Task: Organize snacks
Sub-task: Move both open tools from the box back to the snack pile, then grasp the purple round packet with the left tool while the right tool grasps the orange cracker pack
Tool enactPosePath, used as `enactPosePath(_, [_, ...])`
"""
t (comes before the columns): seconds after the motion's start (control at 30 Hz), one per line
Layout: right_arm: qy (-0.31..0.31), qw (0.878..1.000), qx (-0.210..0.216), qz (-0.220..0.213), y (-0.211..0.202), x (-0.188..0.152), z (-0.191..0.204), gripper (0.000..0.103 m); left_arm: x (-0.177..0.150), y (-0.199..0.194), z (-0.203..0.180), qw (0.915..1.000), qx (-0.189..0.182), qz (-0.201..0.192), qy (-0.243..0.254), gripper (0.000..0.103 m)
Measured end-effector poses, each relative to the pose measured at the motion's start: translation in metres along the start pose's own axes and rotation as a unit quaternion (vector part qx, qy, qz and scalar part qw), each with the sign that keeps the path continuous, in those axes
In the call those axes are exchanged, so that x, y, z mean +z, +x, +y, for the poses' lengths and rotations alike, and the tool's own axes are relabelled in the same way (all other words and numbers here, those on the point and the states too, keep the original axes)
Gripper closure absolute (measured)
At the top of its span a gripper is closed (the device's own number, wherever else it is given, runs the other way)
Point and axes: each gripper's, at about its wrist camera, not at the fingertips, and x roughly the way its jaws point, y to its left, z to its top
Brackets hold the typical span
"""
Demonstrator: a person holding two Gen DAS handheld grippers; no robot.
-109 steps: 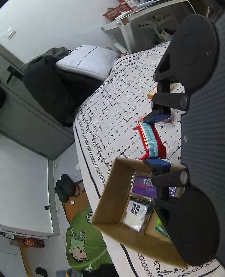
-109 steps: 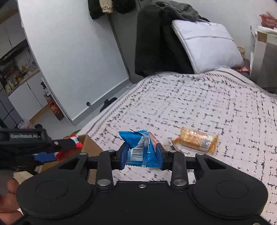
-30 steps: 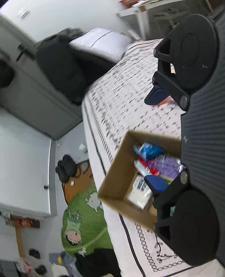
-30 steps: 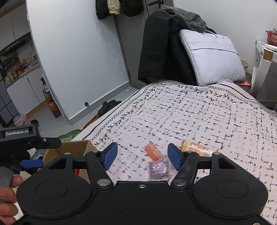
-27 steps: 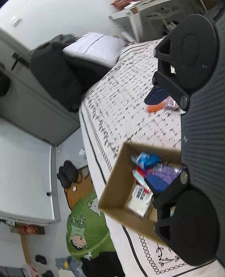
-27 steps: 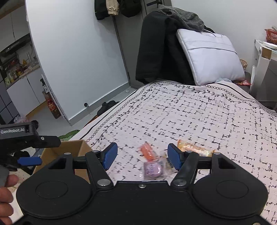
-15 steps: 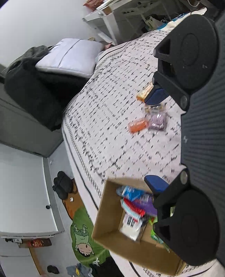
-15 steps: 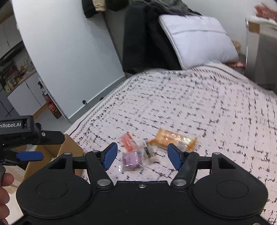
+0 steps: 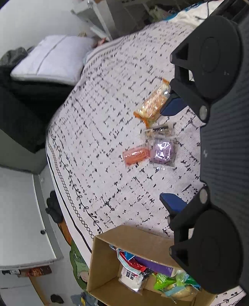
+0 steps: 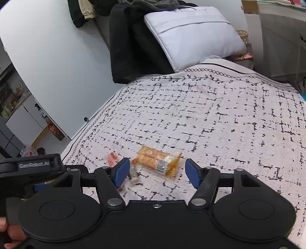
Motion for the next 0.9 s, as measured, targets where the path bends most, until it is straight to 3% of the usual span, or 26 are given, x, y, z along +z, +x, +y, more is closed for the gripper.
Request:
enactPosePath(0.5, [0.008, 1.000, 0.017, 0.018, 0.024, 0.003, -0.023, 0.038, 0.003, 0.064, -0.014, 0.9986, 0.042, 0.032, 0.003, 0.019])
enactPosePath(0.7, [-0.015, 0.999, 0.024, 0.017, 0.034, 0.001, -0.013, 0.037, 0.001, 0.090, -0.006, 0.9971, 0.038, 0.065, -0.011, 0.037])
enactPosePath(0.77, [-0.027, 0.999, 0.028, 0.012, 0.038, -0.001, -0.010, 0.035, 0.000, 0.093, -0.003, 0.9974, 0.026, 0.065, -0.015, 0.049])
enactPosePath(0.9, [-0.051, 0.998, 0.023, 0.004, 0.047, -0.004, 0.000, 0.033, 0.000, 0.090, -0.004, 0.9981, 0.014, 0.060, -0.004, 0.061])
